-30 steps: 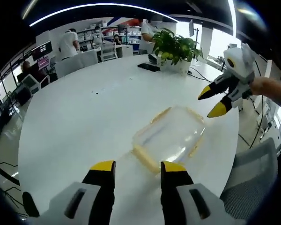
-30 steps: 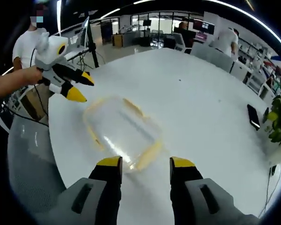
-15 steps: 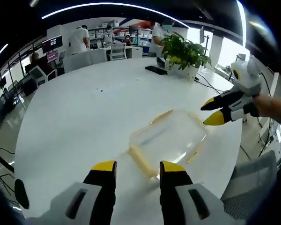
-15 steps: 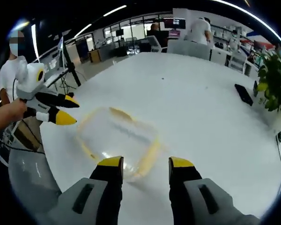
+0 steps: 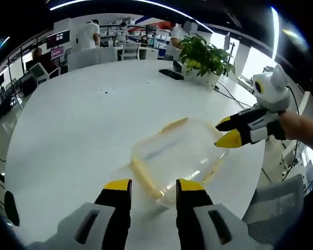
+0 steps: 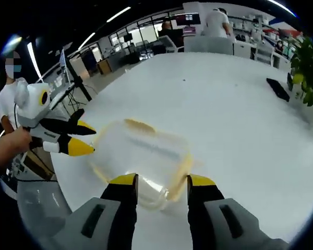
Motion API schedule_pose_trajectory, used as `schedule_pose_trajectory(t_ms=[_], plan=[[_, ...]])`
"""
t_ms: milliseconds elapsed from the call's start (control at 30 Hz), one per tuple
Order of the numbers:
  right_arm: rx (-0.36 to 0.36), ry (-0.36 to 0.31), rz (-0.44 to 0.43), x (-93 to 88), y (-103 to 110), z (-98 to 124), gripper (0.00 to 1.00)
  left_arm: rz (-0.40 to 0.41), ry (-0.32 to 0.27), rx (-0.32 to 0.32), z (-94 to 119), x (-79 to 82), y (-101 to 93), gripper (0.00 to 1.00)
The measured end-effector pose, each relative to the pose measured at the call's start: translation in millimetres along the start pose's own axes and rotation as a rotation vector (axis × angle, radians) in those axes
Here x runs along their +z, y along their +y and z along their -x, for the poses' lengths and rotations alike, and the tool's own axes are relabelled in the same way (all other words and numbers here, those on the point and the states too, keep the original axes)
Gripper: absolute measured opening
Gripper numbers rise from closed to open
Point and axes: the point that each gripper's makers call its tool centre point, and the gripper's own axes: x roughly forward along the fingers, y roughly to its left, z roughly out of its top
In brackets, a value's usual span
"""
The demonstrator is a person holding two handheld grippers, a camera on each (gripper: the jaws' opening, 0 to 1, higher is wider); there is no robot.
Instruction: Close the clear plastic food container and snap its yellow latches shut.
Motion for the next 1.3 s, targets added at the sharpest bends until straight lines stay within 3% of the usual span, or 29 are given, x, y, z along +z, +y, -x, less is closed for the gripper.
schedule_pose_trajectory(t_ms=[167, 333, 500, 733, 767, 833, 933, 1000, 1300], plan=[[0.006, 0.009, 0.002, -0.2, 0.2, -0.3, 0.35, 0.036, 0.002, -0.035, -3.6, 0.5, -5.8, 0.25], [0.003, -0.003, -0.009, -1.1, 0.4, -0.4, 0.35, 0.047, -0.011, -0.03, -3.4, -0.2, -5.7, 0.26], [0.011, -0.025, -0.098, -4.1, 0.2, -1.2, 0.33, 0.105, -0.021, -0.031, -3.7, -1.2, -6.3, 0.25], [-0.007, -0.02, -0.126, -2.9, 1.5, -2.6, 0.31, 0.162, -0.009, -0.023, -6.4, -0.9, -5.9, 0.22], [-0.008, -0.012, -0.134, -3.3, 1.6, -3.7, 0.31, 0.215, -0.018, -0.046, -8.2, 3.4, -10.6, 0.22], [-0.008, -0.004, -0.135, -3.8, 1.2, -4.9, 0.3, 0.215, -0.004, -0.042, -8.4, 1.6, -6.0, 0.22], [-0.003, -0.007, -0.221, -2.6, 5.8, -5.8, 0.28, 0.233, -0.039, -0.007, -9.1, 5.7, -0.8, 0.22], [0.004, -0.008, -0.226, 2.8, 3.8, -2.3, 0.28, 0.23, -0.033, -0.006, -8.9, 5.7, -0.8, 0.22], [0.001, -0.012, -0.21, -3.3, 5.6, -4.4, 0.29, 0.211, -0.029, -0.01, -7.3, 3.5, -0.4, 0.22]])
